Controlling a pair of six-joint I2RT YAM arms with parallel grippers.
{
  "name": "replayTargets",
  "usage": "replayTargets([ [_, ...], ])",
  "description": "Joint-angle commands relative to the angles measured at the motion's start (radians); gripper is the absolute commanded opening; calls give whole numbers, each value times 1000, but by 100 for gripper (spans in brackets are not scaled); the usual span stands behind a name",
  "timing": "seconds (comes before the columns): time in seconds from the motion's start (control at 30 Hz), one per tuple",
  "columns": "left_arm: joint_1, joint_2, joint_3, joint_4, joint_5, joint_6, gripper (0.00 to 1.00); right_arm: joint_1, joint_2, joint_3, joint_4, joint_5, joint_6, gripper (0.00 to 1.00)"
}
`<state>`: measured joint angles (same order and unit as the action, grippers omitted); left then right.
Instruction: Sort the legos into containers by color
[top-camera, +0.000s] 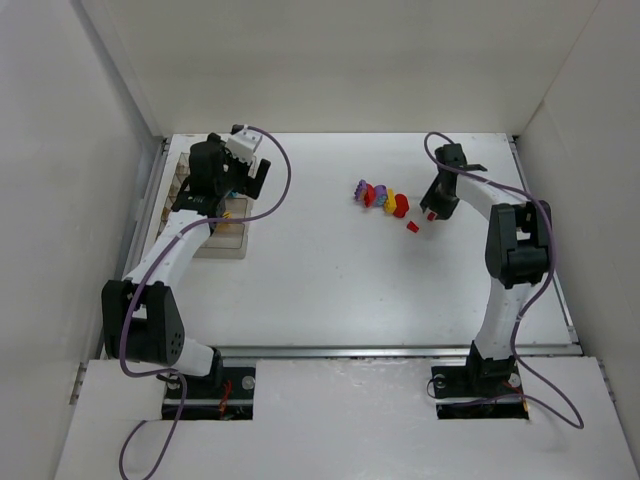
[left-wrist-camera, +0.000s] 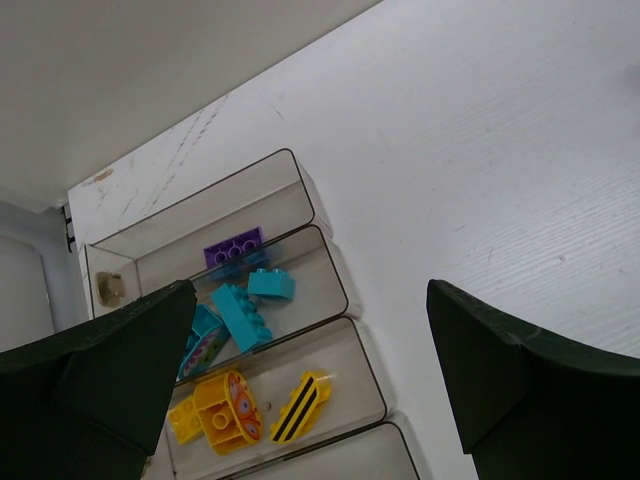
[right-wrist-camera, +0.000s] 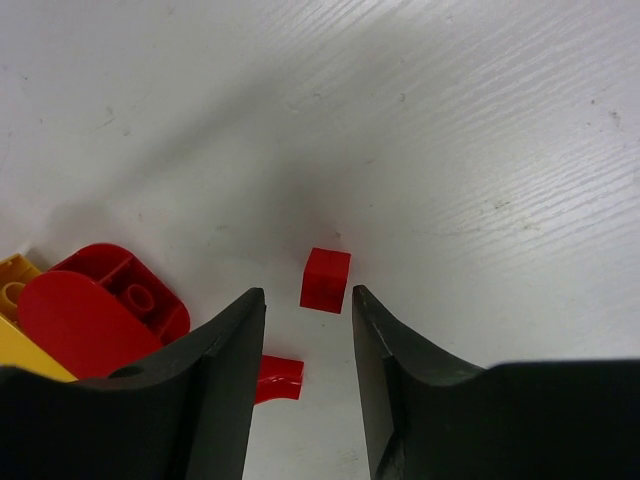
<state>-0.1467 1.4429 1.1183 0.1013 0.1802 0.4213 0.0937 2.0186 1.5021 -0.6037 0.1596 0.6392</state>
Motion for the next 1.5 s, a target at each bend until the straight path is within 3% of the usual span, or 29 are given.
replayTargets([
  [0.0, -2, -10, 0, 44, -12, -10, 100, 5, 3, -5, -4, 44, 28, 46],
  [0.3, -2, -10, 0, 44, -21, -10, 100, 5, 38, 23, -15, 66, 5, 44],
  [0.53, -2, -19, -9, 44, -21, -10, 100, 5, 29, 23, -1, 55, 5, 21],
  [0.67, -2, -19, -9, 44, -21, 3, 100, 5, 11, 23, -1, 69, -9, 0],
  [0.8, -2, -29, -9, 44, 14, 31, 100, 24, -53, 56, 18, 68, -130, 0],
  [0.93, -2, -29, 5, 23, 134, 97, 100, 44, -196, 98, 142, -208, -414, 0],
  [0.97, -2, -29, 30, 8, 230, 115, 100, 44, -217, 107, 192, -291, -452, 0],
  [1.0, -2, -29, 40, -1, 286, 134, 100, 44, -236, 118, 217, -466, -482, 0],
  [1.1, -2, -65, 54, -12, 548, 261, 100, 69, -285, 161, 329, -766, -527, 0],
  [1.2, -43, -114, 42, 43, 674, 406, 100, 125, -316, 170, 442, -920, -542, 0],
  [1.33, -102, -134, 44, 178, 696, 397, 98, 227, -270, 276, 443, -1118, -556, 0],
  [1.47, -166, -185, 43, 259, 682, 373, 90, 348, -210, 360, 443, -1173, -524, 0],
])
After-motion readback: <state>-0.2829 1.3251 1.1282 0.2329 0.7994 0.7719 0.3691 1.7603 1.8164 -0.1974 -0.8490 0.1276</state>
